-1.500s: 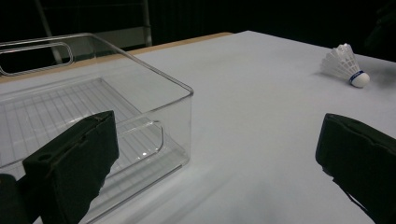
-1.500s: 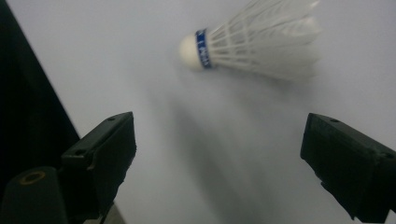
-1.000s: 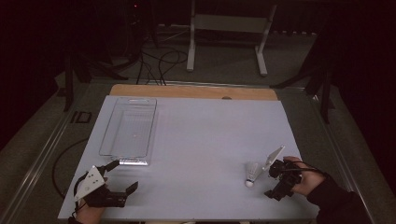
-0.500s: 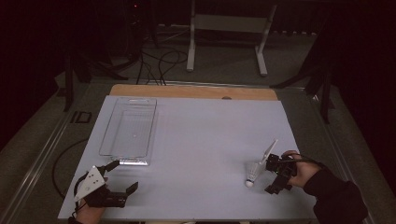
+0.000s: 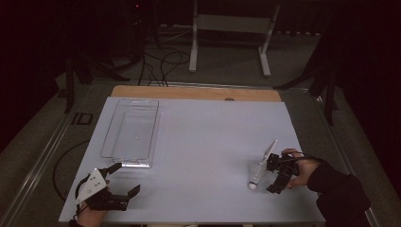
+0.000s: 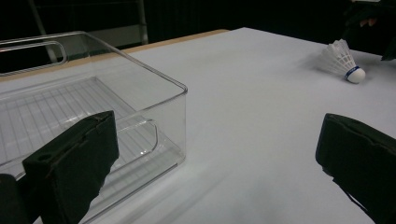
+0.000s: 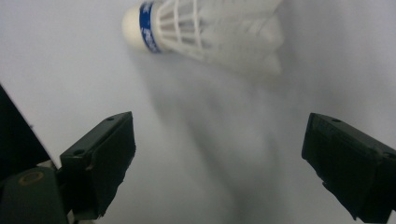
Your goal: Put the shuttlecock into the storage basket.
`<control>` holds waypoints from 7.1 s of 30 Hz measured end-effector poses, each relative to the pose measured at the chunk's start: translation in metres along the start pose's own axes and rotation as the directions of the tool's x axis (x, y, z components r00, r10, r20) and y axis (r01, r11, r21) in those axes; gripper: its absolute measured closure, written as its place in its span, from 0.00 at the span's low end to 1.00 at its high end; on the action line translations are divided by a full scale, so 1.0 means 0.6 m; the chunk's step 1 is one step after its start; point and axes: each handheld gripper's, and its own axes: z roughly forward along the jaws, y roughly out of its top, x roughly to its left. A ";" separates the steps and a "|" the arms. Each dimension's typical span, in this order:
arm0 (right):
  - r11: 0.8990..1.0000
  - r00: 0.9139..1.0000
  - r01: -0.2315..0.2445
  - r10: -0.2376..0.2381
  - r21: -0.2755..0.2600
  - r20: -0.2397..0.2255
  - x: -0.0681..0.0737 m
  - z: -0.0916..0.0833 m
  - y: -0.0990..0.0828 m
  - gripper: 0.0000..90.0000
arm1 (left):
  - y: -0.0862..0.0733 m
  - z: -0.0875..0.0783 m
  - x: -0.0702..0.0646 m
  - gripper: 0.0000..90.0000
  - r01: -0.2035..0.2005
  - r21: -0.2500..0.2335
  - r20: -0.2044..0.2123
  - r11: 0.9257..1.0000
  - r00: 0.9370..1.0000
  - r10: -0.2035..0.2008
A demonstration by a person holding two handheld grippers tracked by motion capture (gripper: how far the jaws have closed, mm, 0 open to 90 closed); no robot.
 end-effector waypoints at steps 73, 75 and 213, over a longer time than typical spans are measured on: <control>0.962 0.952 0.256 -0.233 0.097 -0.199 -0.003 -0.020 0.090 0.99 | -0.001 0.003 -0.001 0.00 -0.002 0.012 0.017 1.000 1.000 0.002; 0.964 0.951 0.258 -0.241 0.067 -0.194 0.000 -0.021 0.092 0.99 | -0.001 0.003 -0.001 0.00 -0.002 0.012 0.017 1.000 1.000 0.002; 0.871 0.973 0.229 -0.204 -0.434 0.104 0.111 -0.028 0.111 0.99 | 0.302 0.129 -0.069 0.01 -0.361 0.361 0.398 0.860 0.894 0.208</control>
